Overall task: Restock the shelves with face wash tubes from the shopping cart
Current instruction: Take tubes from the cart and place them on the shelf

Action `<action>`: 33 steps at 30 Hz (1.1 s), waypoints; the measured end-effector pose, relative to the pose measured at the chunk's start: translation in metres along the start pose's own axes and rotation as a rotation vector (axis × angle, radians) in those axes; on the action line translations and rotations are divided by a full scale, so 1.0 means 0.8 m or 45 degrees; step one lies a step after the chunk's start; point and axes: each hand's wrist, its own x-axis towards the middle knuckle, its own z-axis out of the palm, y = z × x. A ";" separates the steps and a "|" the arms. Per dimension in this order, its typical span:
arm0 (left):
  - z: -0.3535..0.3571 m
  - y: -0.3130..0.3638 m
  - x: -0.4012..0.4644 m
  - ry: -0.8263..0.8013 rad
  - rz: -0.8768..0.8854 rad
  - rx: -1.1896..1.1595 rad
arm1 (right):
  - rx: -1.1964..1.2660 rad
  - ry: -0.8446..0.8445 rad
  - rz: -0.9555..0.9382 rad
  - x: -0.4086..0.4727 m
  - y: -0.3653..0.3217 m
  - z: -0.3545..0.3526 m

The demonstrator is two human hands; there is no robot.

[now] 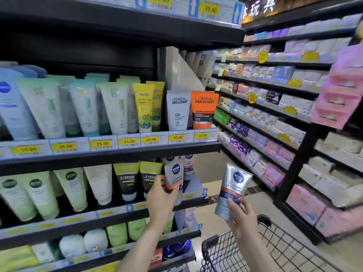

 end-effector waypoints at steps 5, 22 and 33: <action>0.025 0.002 0.016 0.082 0.054 0.156 | 0.039 0.001 0.023 0.022 -0.005 -0.005; 0.070 -0.013 0.049 0.019 -0.023 0.403 | 0.013 -0.108 0.077 0.077 -0.001 -0.022; 0.070 -0.029 0.052 -0.012 -0.047 0.542 | -0.061 -0.133 0.096 0.082 0.013 -0.015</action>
